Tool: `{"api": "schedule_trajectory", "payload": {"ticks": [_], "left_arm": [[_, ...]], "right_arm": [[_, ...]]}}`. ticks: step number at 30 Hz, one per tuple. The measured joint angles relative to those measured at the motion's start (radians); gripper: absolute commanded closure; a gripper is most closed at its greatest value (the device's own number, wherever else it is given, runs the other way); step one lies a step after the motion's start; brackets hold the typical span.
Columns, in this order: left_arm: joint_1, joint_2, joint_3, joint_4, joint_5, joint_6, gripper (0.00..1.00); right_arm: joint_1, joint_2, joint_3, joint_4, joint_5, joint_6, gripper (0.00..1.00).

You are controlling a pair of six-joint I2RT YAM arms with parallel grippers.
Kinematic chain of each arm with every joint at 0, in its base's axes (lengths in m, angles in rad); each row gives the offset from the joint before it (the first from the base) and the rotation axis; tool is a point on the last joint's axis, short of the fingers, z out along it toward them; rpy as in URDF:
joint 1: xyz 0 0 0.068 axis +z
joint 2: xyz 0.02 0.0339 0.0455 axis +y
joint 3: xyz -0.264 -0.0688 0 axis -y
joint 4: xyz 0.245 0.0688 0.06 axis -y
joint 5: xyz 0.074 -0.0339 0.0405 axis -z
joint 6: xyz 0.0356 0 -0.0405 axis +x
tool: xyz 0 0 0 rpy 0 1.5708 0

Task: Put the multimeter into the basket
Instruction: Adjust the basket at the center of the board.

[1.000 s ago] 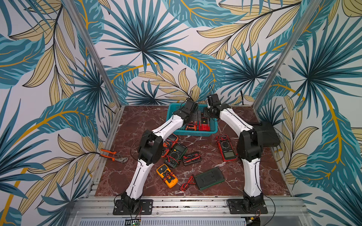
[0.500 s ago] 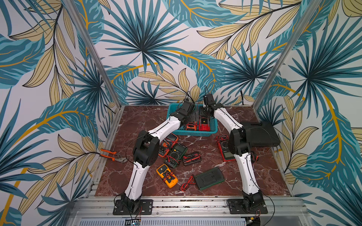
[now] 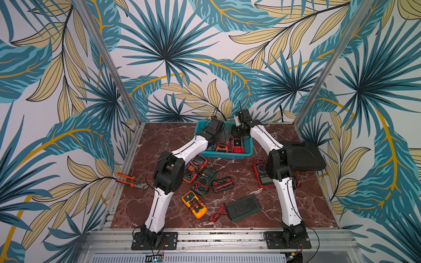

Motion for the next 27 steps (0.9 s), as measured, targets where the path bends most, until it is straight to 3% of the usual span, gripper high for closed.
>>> {"api": "schedule_trajectory", "payload": {"ticks": [8, 17, 23, 27], "left_arm": [[0.001, 0.000, 0.000, 0.009, 0.003, -0.008, 0.00], [0.004, -0.004, -0.008, 0.012, 0.006, -0.014, 0.00], [0.005, -0.078, -0.098, 0.016, 0.034, -0.010, 0.00], [-0.008, -0.166, -0.166, 0.011, 0.057, 0.032, 0.00]], "right_arm": [[0.002, -0.039, -0.030, -0.098, -0.030, -0.038, 0.60], [0.005, -0.091, -0.024, -0.207, -0.029, -0.056, 0.40], [0.005, -0.230, -0.043, -0.235, 0.001, -0.048, 0.36], [0.005, -0.368, -0.129, -0.233, 0.058, -0.027, 0.26]]}}
